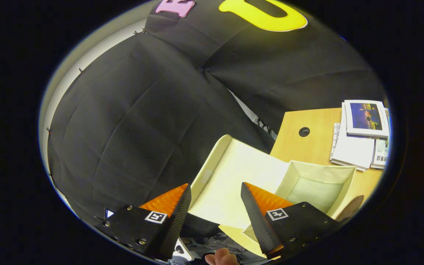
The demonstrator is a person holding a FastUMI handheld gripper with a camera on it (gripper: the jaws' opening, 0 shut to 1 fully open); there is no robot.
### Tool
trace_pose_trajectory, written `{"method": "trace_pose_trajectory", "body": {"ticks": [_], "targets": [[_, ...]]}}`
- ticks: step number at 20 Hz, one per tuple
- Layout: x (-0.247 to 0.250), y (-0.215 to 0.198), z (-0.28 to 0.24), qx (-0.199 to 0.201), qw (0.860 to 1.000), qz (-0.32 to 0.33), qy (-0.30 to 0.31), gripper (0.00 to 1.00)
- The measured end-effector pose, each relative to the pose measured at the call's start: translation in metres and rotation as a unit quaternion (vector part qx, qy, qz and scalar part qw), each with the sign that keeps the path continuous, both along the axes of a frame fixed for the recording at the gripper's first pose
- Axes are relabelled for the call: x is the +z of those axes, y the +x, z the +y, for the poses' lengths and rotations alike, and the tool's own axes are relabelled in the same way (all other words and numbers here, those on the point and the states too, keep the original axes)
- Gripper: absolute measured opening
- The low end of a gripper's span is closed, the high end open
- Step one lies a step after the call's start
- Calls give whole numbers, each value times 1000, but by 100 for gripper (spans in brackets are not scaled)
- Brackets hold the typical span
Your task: Open the storage box then place both shoes into the box .Put the left shoe in first, then the right shoe, with the right side of both shoes facing outward in a uniform manner.
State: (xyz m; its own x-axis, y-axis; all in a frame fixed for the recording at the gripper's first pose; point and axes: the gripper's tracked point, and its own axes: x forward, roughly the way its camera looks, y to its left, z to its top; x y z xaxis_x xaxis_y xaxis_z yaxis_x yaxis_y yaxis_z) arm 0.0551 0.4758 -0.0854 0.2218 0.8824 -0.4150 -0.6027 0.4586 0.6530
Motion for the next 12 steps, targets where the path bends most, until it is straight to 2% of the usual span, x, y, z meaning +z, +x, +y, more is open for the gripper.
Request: {"method": "trace_pose_trajectory", "body": {"ticks": [2,5,12], "targets": [[-5,3,-19,-2,999,-26,-22,89],[-14,4,-49,-13,998,-41,-50,91],[-49,3,-124,-49,995,-15,-85,91]]}}
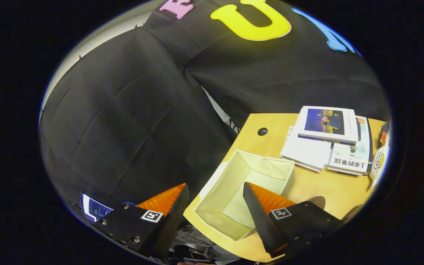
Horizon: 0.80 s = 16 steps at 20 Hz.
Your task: Open the storage box then place both shoes into the box .Put the left shoe in first, then the right shoe, with the right side of both shoes facing outward in a uniform manner.
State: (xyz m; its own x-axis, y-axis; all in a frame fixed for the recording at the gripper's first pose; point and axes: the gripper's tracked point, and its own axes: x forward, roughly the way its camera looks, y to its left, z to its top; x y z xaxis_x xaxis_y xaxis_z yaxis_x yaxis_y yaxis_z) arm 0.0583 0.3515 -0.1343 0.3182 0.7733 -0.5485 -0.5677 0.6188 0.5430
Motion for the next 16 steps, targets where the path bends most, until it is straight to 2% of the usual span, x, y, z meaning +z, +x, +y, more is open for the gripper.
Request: {"method": "trace_pose_trajectory", "body": {"ticks": [6,12,16], "targets": [[-30,13,-62,-43,999,0,-34,91],[-53,8,-113,-74,996,22,-47,91],[-86,3,-145,-90,991,14,-94,91]]}}
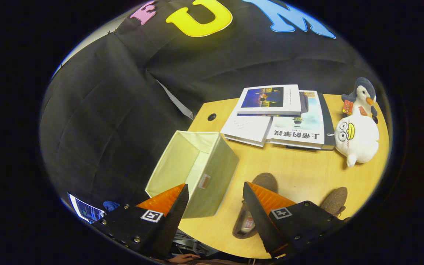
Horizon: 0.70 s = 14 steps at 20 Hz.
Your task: Open the storage box then place both shoes into the box .Put the left shoe in first, then the right shoe, with the right side of both shoes facing outward in a uniform manner.
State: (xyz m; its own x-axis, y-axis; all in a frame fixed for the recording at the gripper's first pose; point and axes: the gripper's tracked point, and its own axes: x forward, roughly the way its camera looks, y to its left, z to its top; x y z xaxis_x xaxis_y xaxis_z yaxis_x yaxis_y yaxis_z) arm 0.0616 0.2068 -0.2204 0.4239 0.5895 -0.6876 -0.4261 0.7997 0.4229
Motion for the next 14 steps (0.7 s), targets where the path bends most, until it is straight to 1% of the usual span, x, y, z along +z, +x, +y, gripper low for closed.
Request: {"method": "trace_pose_trajectory", "body": {"ticks": [3,6,11,14], "targets": [[-34,-4,-24,-8,999,-12,-47,91],[-71,-17,-39,-11,997,3,-77,91],[-119,-41,-52,-21,993,58,-97,91],[-137,-41,-58,-29,991,70,-110,91]]}}
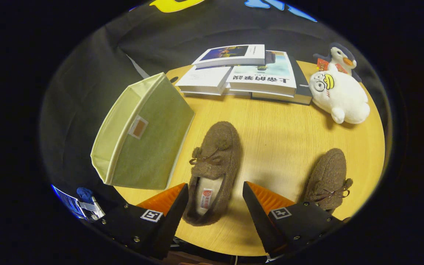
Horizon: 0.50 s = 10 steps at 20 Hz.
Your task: Open the storage box then place both shoes into the box .Put the left shoe in first, then the right shoe, with the right side of both shoes facing outward in a uniform manner.
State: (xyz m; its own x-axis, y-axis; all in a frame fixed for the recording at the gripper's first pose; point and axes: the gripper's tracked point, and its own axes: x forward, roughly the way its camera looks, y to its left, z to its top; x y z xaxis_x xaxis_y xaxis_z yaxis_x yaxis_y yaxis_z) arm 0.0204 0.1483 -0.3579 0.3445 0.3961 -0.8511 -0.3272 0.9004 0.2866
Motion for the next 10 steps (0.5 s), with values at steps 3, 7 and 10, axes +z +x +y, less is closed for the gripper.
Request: {"method": "trace_pose_trajectory", "body": {"ticks": [3,7,10], "targets": [[-13,5,-3,1,1000,1,-18,91],[-38,15,-6,6,998,-3,-62,88],[-52,34,-6,-9,997,-16,-80,71]]}}
